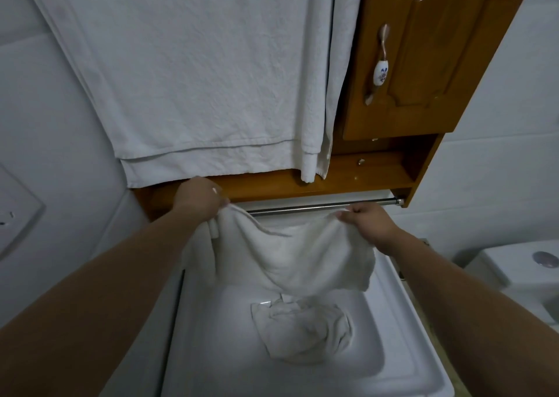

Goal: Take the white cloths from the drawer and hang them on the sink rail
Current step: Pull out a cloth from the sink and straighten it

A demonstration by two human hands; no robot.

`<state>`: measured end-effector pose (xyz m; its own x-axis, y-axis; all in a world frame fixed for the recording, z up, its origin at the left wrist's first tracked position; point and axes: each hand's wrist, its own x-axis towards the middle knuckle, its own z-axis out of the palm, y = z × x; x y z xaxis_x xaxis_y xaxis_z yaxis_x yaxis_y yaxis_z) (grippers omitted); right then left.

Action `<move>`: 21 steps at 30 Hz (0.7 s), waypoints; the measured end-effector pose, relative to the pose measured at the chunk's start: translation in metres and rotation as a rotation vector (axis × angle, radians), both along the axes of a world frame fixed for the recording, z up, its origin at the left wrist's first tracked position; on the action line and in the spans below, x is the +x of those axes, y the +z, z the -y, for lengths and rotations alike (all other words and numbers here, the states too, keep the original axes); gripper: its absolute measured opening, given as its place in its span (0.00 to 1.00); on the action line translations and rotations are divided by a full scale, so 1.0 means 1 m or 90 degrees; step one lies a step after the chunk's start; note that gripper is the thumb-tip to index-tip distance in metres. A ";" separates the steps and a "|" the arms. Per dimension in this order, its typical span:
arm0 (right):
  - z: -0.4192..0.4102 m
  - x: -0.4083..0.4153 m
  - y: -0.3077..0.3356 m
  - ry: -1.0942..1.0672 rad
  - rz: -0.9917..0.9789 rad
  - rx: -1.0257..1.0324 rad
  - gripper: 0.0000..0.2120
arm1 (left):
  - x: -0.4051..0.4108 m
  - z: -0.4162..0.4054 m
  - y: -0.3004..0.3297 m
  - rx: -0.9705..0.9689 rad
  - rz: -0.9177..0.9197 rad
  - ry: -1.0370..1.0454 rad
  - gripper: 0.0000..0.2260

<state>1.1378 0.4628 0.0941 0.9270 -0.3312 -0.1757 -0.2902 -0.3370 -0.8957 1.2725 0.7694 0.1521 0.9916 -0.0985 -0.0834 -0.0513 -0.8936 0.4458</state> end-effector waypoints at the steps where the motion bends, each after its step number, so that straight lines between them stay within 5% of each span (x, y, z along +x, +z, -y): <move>1: -0.005 0.002 0.004 0.002 0.009 0.018 0.18 | -0.007 0.007 -0.001 -0.033 -0.003 -0.015 0.20; 8: -0.052 0.022 0.027 0.059 0.033 0.097 0.08 | -0.060 0.071 -0.008 -0.197 -0.085 -0.198 0.32; 11: -0.060 0.024 0.035 0.109 0.021 0.109 0.09 | -0.077 0.091 -0.009 -0.274 -0.122 -0.255 0.26; 16: -0.057 0.020 0.038 0.137 -0.001 0.132 0.09 | -0.074 0.091 -0.007 -0.323 -0.162 -0.170 0.13; 21: -0.060 0.013 0.036 0.140 0.018 0.197 0.07 | -0.072 0.085 -0.004 -0.289 -0.138 -0.133 0.13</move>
